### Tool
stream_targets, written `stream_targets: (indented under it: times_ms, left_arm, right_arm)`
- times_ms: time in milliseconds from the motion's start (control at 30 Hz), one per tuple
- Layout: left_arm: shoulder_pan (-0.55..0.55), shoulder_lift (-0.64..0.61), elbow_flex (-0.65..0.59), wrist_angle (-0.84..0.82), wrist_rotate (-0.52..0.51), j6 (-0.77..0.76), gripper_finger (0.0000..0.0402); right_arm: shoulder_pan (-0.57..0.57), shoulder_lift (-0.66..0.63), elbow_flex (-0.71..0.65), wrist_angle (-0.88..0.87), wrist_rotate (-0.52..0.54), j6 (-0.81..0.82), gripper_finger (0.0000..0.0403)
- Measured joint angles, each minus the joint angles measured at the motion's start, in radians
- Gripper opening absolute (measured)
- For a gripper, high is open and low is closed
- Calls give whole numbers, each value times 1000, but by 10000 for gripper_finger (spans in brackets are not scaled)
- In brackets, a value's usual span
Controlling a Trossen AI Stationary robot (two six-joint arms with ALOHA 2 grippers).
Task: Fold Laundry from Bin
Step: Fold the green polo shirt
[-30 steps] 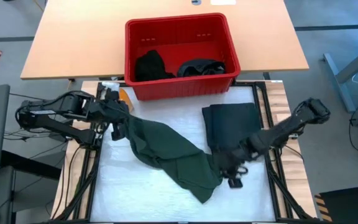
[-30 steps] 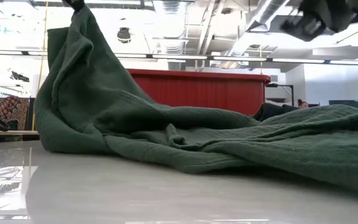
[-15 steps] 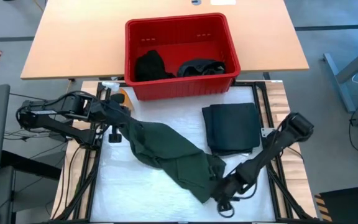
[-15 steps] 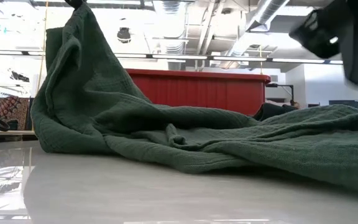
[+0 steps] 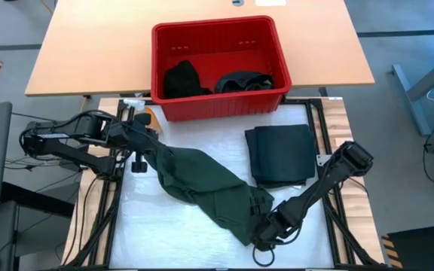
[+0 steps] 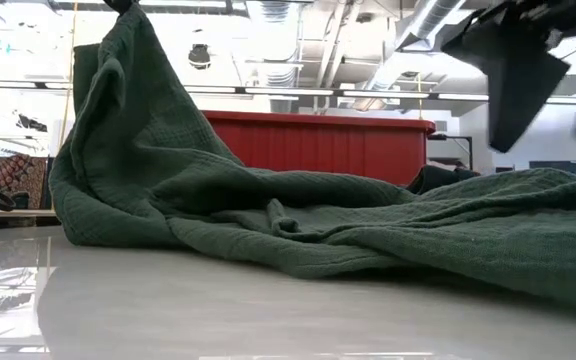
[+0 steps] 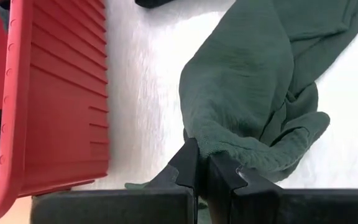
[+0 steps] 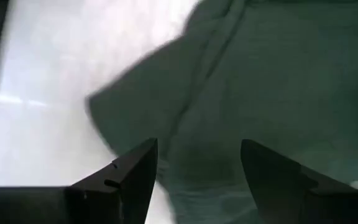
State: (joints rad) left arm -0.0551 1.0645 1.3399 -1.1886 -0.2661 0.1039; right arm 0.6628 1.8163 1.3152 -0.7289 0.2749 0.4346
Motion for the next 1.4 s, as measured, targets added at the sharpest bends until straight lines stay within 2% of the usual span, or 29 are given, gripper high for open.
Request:
stream_targets:
  times_ms: [267, 567, 667, 900, 1000, 1100, 1200, 1400]
  left_arm:
    - [0, 0, 0, 32, -1, -21, 0]
    - [0, 3, -1, 36, -5, -37, 0]
    - [1, 3, -1, 36, -6, -40, 0]
    - [1, 3, -1, 36, -6, -48, 0]
    - [1, 3, -1, 36, -3, -48, 0]
    - [1, 3, -1, 36, 0, -44, 0]
    - [1, 3, -1, 36, 8, -40, 0]
    - [1, 3, -1, 35, 18, -28, 0]
  right_arm:
    - [1, 32, -16, 18, -3, -51, 255]
    - [-6, 58, -30, -32, 150, -4, 246]
    - [-7, 56, -30, -49, 160, 3, 216]
    - [-6, 55, -30, -38, 135, 18, 105]
    - [2, 55, -30, -39, 114, 69, 81]
    - [11, 54, -30, -32, 81, 100, 81]
    - [20, 54, -29, -14, 64, 126, 97]
    - [30, 53, -15, -10, 64, 141, 168]
